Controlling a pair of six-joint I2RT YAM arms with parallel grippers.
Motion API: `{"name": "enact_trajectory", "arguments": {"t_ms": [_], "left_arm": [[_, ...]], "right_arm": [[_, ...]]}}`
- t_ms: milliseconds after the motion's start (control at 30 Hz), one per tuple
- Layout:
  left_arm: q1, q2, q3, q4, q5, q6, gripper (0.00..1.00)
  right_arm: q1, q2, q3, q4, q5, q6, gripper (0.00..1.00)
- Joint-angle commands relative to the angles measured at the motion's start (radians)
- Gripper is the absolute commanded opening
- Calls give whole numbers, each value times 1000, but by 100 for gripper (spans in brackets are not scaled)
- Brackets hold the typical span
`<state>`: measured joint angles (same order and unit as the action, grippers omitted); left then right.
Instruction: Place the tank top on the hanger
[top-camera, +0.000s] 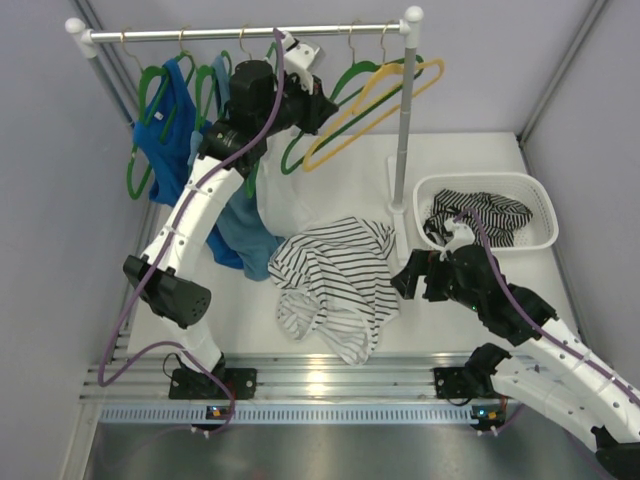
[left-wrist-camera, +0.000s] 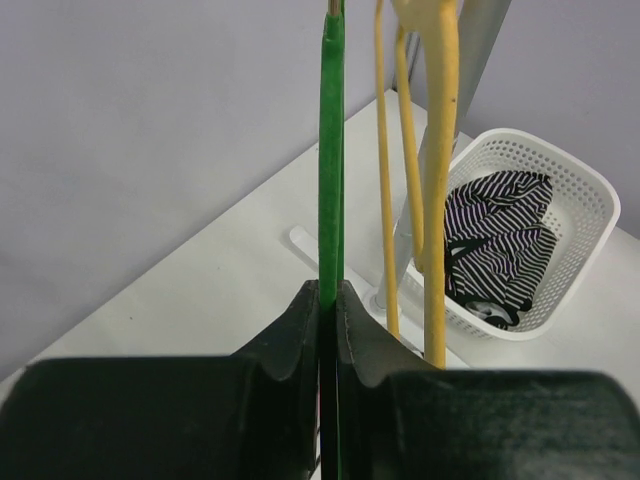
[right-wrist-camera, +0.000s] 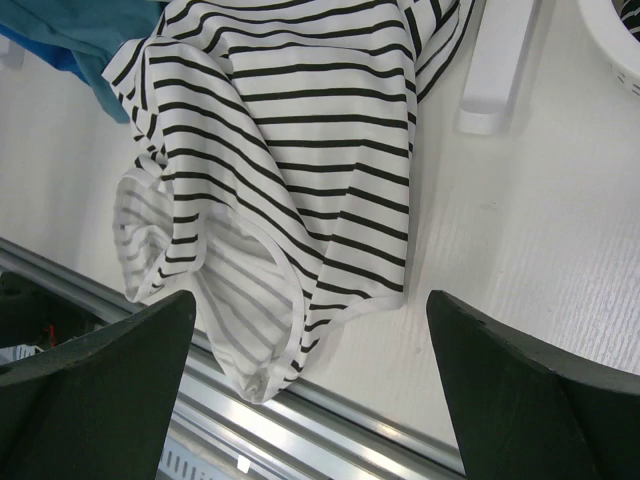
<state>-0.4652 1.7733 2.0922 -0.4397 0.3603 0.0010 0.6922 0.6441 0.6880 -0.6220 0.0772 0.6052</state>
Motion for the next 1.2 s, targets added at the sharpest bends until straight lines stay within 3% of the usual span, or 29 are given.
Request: {"name": "enact_trajectory", "arguments": {"t_ms": [0, 67, 433, 733, 1167], "left_arm": [[0, -25, 0, 58, 31, 1, 8], [-6, -31, 0, 58, 23, 1, 0], [-21, -130, -55, 214, -86, -47, 0], [-21, -189, -100, 191, -103, -49, 0], [-21, -402, -383, 188, -141, -52, 0]], "right_arm": [[12, -6, 7, 4, -7, -7, 98], [12, -6, 7, 2, -8, -7, 98], [12, -12, 7, 4, -7, -7, 98], [12, -8, 2, 13, -10, -7, 98], [10, -8, -8, 21, -16, -12, 98]]}}
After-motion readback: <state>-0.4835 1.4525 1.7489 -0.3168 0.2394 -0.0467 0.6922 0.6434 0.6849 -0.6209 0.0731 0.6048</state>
